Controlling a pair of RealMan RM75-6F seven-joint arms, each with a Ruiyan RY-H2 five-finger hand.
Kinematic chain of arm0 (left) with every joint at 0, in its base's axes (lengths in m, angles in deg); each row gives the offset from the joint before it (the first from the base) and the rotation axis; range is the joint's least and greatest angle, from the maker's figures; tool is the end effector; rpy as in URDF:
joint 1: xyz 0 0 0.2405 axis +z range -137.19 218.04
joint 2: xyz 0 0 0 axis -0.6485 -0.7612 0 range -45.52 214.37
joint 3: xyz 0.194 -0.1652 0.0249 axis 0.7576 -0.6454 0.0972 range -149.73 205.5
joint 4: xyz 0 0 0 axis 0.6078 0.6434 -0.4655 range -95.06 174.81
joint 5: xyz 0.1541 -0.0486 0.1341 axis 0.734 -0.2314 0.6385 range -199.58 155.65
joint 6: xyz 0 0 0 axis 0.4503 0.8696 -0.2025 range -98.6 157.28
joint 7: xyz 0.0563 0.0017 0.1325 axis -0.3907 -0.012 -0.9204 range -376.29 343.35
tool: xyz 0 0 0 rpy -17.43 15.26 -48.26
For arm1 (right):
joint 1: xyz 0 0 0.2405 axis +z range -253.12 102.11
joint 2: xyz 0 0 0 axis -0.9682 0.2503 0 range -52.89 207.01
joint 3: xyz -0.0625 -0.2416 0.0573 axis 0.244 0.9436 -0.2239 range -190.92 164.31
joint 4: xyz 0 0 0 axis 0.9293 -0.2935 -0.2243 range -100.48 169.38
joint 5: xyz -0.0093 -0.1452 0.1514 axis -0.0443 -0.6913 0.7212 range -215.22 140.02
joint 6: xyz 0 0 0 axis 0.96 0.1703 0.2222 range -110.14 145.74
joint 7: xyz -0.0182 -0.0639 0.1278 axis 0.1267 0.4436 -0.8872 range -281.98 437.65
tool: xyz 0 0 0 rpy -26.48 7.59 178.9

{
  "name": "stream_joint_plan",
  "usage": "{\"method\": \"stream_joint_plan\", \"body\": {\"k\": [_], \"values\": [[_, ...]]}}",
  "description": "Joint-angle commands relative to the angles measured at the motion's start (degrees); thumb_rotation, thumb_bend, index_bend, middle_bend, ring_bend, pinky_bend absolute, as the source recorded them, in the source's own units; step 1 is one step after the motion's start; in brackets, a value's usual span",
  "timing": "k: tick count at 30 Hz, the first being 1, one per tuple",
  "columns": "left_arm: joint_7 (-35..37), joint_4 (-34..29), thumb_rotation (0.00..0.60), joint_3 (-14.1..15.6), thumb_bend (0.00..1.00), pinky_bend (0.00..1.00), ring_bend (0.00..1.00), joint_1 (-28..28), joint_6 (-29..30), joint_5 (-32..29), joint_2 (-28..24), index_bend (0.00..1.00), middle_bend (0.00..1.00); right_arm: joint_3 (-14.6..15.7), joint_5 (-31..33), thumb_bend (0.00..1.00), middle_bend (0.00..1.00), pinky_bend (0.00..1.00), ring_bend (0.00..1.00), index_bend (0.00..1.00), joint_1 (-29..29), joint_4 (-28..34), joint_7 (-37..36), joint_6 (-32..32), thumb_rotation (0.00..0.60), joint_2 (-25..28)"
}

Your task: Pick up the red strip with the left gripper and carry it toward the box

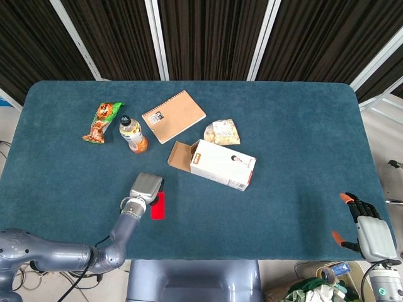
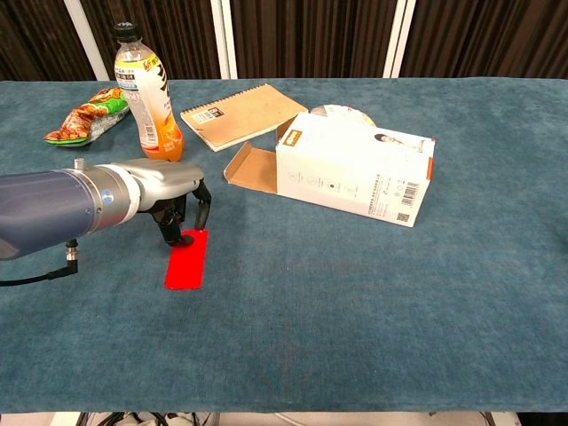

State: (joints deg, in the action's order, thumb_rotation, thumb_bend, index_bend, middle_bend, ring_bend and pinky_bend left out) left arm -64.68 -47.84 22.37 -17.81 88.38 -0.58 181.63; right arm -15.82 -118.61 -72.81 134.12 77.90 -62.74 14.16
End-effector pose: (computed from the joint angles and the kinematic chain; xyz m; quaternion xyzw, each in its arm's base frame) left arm -0.1206 0.3310 -0.0789 -0.7753 -0.4164 -0.1764 0.4409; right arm -0.3087 -0.1651 0.1465 0.5587 -0.4734 0.3685 0.5727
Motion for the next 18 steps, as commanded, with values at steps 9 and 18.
{"method": "stream_joint_plan", "body": {"k": [9,18], "values": [[-0.2,0.1,0.6,-0.2,0.39,0.88,0.92,0.1,0.1,0.1,0.3,0.54,0.99,0.0,0.0,0.16,0.09,0.12,0.15,0.15,0.0,0.0,0.0,0.0,0.6,0.0],[0.1,1.6,0.6,-0.6,0.42,0.88,0.92,0.2,0.3,0.9,1.5,0.55,0.99,0.1,-0.1,0.16,0.09,0.12,0.15,0.15,0.0,0.0,-0.1,0.1,0.6,0.0]]}}
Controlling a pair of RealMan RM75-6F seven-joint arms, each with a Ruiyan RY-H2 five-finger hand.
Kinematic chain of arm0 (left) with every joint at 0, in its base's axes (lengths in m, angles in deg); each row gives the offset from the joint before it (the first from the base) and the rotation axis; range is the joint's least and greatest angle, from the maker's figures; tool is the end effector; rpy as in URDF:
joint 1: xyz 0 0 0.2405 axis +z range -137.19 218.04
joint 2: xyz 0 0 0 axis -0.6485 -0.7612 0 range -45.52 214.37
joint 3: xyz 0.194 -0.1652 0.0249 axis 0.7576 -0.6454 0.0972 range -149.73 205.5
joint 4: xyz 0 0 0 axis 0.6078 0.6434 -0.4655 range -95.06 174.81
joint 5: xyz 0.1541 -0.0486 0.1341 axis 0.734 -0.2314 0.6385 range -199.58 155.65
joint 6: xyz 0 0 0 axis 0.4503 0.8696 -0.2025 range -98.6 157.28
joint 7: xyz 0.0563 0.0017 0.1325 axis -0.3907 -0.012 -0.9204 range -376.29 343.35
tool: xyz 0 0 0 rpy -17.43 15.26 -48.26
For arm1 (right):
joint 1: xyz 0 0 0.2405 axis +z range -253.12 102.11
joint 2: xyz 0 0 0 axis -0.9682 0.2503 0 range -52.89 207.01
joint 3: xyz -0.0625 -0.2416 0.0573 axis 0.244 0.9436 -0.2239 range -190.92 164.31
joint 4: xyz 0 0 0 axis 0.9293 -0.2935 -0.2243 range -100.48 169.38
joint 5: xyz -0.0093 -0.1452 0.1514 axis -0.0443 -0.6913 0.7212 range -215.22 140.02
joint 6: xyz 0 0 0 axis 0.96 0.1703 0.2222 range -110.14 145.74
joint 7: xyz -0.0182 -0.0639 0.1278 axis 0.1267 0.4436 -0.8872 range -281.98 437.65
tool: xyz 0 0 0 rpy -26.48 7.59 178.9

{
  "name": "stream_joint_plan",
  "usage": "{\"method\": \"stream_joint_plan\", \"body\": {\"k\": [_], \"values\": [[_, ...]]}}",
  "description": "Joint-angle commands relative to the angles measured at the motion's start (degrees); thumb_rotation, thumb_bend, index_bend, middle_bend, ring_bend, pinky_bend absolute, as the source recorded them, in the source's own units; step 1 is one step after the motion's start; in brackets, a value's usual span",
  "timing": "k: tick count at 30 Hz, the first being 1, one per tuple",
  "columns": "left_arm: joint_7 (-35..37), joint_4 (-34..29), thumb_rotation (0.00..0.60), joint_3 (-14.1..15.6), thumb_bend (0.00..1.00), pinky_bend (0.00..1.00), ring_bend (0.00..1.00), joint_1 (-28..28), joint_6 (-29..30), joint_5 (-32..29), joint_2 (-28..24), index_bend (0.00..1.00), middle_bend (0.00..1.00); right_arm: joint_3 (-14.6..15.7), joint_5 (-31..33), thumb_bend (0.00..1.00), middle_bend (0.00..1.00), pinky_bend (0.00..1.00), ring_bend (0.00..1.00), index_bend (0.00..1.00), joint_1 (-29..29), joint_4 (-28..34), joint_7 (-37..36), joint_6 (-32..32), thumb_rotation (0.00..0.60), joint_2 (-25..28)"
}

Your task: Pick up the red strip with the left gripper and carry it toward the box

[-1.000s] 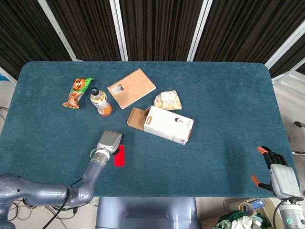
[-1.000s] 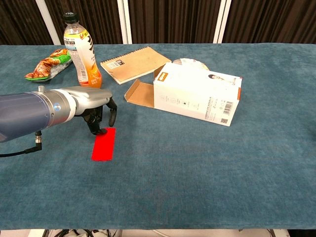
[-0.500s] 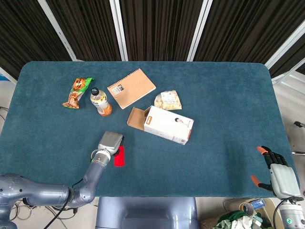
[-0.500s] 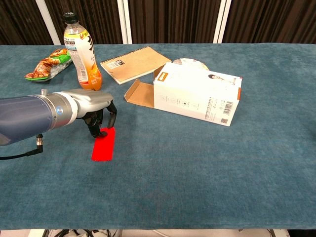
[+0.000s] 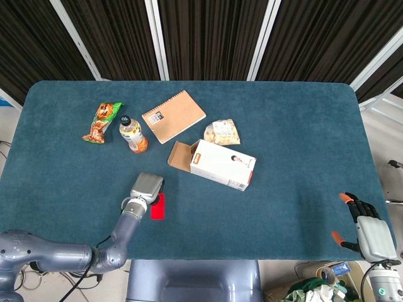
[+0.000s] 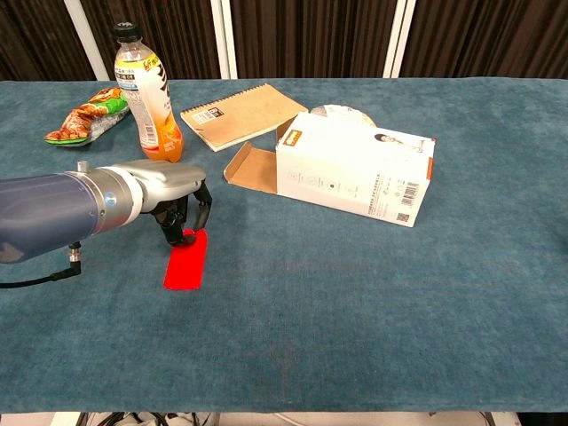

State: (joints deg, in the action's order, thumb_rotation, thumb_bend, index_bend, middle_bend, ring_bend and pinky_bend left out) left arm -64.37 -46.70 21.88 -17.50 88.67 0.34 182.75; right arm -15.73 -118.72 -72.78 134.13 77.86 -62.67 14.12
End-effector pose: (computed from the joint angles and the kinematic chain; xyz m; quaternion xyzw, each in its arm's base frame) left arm -0.1187 0.3319 -0.0824 -0.7725 -0.4163 -0.1839 0.4430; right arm -0.3084 -0.1650 0.1458 0.5596 -0.4740 0.3686 0.5712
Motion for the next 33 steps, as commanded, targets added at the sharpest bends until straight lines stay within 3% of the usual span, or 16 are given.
{"method": "stream_joint_plan", "body": {"k": [1,22,33], "values": [[-0.3,0.7,0.6,-0.2,0.43,0.88,0.92,-0.1,-0.1,-0.1,0.5,0.56,0.99,0.0,0.0,0.16,0.09,0.12,0.15,0.15,0.0,0.0,0.0,0.0,0.6,0.0],[-0.6,0.1,0.6,-1.2,0.5,0.89,0.93,0.3,0.7,-0.1,0.5,0.64,1.0,0.1,-0.1,0.16,0.09,0.12,0.15,0.15,0.1,0.2,-0.5,0.3,0.6,0.2],[1.2,-11.0,0.6,-3.1,0.5,0.89,0.93,1.3,2.7,2.3,-5.8,0.65,1.0,0.1,0.0,0.16,0.09,0.12,0.15,0.15,0.1,0.2,-0.3,0.5,0.6,0.1]]}}
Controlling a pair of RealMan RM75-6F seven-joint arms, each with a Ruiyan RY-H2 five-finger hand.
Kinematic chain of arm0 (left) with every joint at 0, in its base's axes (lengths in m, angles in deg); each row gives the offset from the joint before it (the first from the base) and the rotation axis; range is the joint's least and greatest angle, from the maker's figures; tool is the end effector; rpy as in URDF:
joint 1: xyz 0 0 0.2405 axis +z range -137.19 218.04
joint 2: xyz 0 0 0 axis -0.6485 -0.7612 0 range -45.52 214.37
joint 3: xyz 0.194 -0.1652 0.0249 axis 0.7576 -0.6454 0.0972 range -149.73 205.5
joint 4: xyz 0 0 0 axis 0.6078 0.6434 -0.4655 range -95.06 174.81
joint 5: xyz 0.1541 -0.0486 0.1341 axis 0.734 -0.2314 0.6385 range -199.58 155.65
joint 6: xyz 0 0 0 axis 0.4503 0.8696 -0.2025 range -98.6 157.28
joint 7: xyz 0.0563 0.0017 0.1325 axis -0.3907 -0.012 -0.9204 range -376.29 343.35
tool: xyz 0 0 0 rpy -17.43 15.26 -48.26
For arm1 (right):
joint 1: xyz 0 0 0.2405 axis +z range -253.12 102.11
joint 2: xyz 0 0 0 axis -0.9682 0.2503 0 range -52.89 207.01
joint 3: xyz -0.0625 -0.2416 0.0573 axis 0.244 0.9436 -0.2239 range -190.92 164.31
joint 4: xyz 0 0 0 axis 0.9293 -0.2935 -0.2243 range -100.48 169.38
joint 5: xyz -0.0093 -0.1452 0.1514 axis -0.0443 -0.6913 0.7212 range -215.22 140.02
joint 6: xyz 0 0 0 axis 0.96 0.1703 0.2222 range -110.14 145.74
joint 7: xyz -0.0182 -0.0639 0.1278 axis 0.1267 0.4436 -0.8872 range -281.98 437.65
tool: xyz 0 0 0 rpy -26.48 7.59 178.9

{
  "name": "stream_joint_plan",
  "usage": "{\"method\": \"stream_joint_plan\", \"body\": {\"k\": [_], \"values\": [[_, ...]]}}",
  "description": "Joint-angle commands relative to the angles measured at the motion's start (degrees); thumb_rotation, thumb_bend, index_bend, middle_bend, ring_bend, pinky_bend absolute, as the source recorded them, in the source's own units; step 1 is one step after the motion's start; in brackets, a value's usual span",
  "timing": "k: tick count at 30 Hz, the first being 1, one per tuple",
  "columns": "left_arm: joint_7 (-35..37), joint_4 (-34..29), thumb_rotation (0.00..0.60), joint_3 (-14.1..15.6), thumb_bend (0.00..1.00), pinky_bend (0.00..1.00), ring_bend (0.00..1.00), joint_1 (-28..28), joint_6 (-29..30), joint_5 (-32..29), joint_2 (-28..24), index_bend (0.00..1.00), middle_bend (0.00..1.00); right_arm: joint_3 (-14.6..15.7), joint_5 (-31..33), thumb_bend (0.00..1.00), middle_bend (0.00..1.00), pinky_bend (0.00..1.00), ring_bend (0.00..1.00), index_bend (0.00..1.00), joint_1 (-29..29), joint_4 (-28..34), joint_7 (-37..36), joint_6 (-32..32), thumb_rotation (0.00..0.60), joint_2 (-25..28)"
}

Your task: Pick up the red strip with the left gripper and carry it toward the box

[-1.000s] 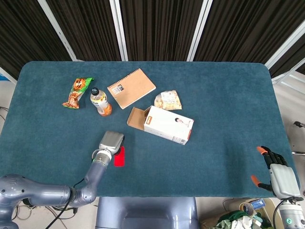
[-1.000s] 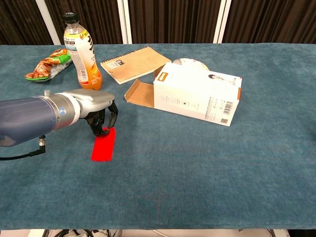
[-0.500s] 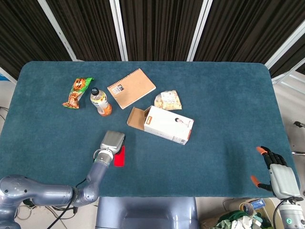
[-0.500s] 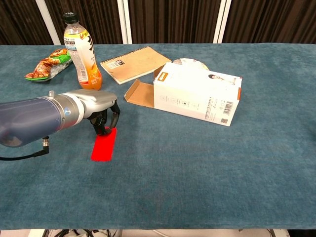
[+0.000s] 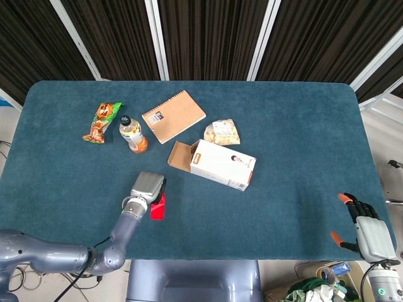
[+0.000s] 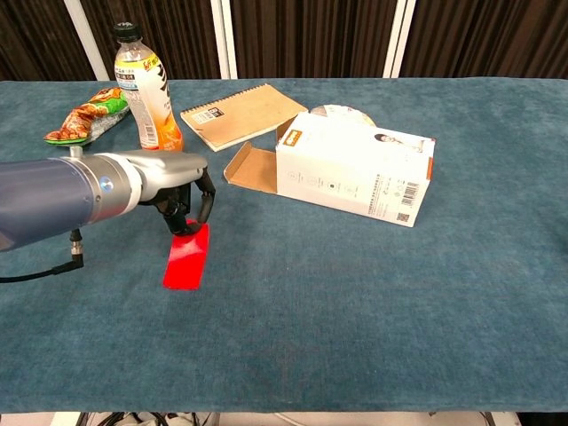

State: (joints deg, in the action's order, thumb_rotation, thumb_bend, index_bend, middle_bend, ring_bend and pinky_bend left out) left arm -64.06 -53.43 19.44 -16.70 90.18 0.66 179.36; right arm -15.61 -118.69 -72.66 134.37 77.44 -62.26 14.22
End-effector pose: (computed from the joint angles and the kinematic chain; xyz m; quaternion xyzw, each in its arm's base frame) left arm -0.1039 0.3265 -0.0652 -0.7641 -0.4331 -0.2091 0.4299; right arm -0.3079 -0.1650 0.1447 0.5595 -0.4789 0.3691 0.5669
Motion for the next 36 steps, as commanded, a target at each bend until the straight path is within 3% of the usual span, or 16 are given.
{"method": "stream_joint_plan", "body": {"k": [1,8,14,18,24,36], "values": [[1.5,-6.4,0.6,-1.0,0.5,0.89,0.93,0.8,1.8,2.9,-3.5,0.65,1.0,0.0,0.0,0.16,0.09,0.12,0.15,0.15,0.0,0.0,0.3,0.0,0.6,0.0],[1.0,-16.3,0.6,-2.4,0.5,0.89,0.93,0.7,4.7,4.8,-9.0,0.65,1.0,0.1,-0.2,0.16,0.09,0.12,0.15,0.15,-0.1,0.1,0.5,-0.3,0.6,-0.1],[1.4,-22.7,0.6,-6.6,0.5,0.89,0.93,-0.8,5.6,3.5,-14.2,0.66,1.0,0.0,0.0,0.16,0.09,0.12,0.15,0.15,-0.1,0.1,0.4,-0.3,0.6,0.0],[-1.2,-23.6,0.6,-8.8,0.5,0.89,0.93,-3.1,7.8,0.7,-15.9,0.66,1.0,0.1,-0.2,0.16,0.09,0.12,0.15,0.15,0.0,0.0,0.5,-0.2,0.6,-0.1],[-4.9,-22.4,0.6,-14.0,0.5,0.89,0.93,-8.6,9.6,-9.1,-16.8,0.66,1.0,0.1,-0.2,0.16,0.09,0.12,0.15,0.15,-0.1,0.0,0.7,-0.4,0.6,-0.2],[-10.9,-23.5,0.6,-19.6,0.5,0.89,0.93,-16.6,13.0,-20.7,-19.4,0.66,1.0,-0.1,0.1,0.16,0.09,0.12,0.15,0.15,0.1,-0.2,0.9,0.0,0.6,-0.3]]}}
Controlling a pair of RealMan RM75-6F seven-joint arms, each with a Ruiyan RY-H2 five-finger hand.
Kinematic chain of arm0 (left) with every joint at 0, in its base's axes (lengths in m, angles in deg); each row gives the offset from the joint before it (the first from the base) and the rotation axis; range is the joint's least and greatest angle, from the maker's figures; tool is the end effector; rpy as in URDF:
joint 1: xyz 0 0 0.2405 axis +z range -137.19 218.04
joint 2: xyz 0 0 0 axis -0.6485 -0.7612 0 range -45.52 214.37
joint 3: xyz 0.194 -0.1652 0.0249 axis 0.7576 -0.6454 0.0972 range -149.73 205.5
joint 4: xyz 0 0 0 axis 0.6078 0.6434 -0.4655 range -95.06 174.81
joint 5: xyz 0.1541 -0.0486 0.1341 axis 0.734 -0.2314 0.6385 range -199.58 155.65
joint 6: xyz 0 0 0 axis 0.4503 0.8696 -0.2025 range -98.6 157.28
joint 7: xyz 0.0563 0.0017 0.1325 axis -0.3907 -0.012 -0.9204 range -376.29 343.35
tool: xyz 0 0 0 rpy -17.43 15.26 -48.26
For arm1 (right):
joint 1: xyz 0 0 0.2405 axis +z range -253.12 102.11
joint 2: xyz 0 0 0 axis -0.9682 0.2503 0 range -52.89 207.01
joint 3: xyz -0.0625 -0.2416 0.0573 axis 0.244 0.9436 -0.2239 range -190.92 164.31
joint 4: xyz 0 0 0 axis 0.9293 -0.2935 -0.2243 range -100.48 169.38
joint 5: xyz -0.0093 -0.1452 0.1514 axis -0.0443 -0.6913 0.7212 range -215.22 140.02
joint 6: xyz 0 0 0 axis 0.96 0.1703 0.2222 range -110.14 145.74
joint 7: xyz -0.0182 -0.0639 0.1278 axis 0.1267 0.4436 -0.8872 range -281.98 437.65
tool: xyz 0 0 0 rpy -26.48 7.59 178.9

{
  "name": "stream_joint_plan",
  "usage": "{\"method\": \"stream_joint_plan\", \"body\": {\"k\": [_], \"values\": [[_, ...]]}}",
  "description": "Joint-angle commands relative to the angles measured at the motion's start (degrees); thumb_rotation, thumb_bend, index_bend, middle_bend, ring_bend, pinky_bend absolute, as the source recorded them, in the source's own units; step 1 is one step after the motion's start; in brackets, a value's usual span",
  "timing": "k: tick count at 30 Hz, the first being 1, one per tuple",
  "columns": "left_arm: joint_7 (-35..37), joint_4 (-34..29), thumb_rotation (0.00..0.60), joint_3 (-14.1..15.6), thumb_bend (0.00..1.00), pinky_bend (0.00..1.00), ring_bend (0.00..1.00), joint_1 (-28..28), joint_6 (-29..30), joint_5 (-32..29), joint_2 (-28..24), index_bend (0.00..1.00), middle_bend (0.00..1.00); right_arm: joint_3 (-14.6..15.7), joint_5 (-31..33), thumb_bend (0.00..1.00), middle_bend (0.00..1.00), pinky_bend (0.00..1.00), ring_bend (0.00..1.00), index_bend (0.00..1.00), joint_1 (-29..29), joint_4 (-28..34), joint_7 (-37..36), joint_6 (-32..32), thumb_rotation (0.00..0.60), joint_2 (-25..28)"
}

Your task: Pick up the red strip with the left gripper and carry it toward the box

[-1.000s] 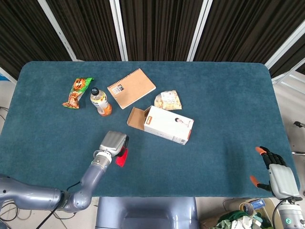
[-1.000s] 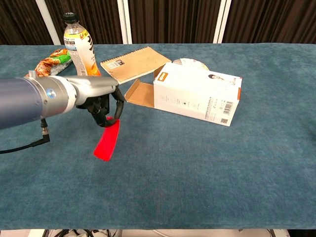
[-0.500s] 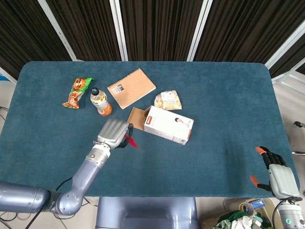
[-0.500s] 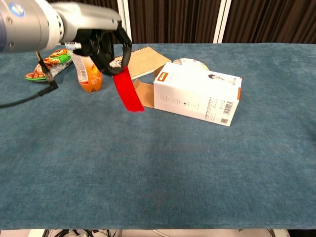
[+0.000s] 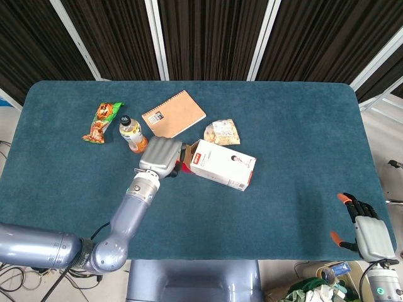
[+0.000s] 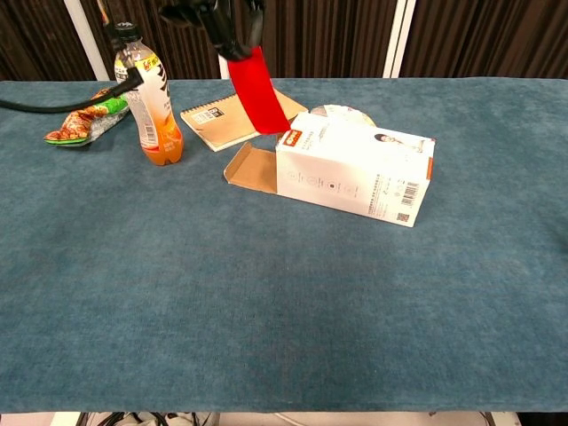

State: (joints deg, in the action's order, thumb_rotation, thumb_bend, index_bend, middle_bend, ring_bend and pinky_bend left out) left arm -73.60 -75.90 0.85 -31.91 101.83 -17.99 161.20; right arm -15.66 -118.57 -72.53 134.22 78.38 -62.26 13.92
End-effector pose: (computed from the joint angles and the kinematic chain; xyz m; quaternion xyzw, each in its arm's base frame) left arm 0.0357 0.3469 0.0569 -0.7371 -0.3948 -0.3091 0.4530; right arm -0.3078 -0.1658 0.1435 0.5626 -0.4747 0.3657 0.5696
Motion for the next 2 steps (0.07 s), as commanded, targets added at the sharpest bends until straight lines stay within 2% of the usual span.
{"method": "stream_joint_plan", "body": {"k": [1,2], "values": [[-1.6,-1.4,0.6,-1.2,0.5,0.89,0.93,-1.6,1.7,-2.7,-1.7,0.67,1.0,0.0,0.0,0.16,0.09,0.12,0.15,0.15,0.0,0.0,0.0,0.0,0.6,0.0],[-1.7,-1.8,0.6,-1.4,0.5,0.89,0.93,-1.8,1.9,-3.2,-2.0,0.67,1.0,0.0,0.0,0.16,0.09,0.12,0.15,0.15,0.0,0.0,0.0,0.1,0.6,0.0]]}}
